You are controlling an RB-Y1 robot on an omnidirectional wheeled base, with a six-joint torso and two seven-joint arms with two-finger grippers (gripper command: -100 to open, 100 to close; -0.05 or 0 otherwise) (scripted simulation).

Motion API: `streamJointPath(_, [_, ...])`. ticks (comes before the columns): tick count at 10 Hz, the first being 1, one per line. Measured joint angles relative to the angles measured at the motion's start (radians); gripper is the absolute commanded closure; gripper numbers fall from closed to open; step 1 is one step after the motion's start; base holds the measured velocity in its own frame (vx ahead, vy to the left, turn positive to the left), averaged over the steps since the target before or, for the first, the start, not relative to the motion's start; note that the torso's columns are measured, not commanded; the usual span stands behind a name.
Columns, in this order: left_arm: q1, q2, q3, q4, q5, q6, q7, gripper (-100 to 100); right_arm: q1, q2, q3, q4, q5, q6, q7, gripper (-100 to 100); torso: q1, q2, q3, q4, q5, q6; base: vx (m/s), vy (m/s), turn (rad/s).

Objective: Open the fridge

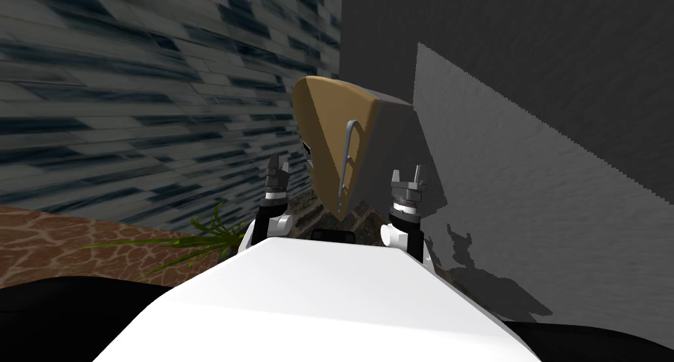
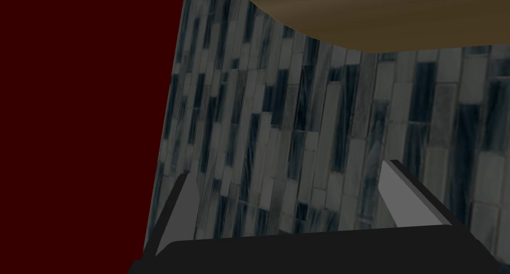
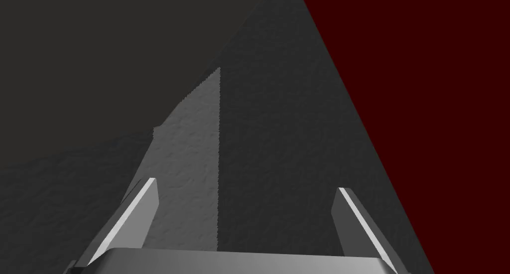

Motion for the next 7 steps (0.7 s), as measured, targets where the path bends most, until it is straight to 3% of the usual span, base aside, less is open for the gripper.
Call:
streamJointPath(2, [0.0,0.0,0.0,0.0,0.0,0.0,0.0,0,0.0,0.0,0.0,0.0,0.0,0.0,0.0,0,0.0,0.104,-0.209,0.105,0.0,0.0,0.0,0.0,0.0])
streamJointPath(7, [0.0,0.0,0.0,0.0,0.0,0.0,0.0,0,0.0,0.0,0.0,0.0,0.0,0.0,0.0,0,0.0,0.47,-0.939,0.47,0.0,0.0,0.0,0.0,0.0])
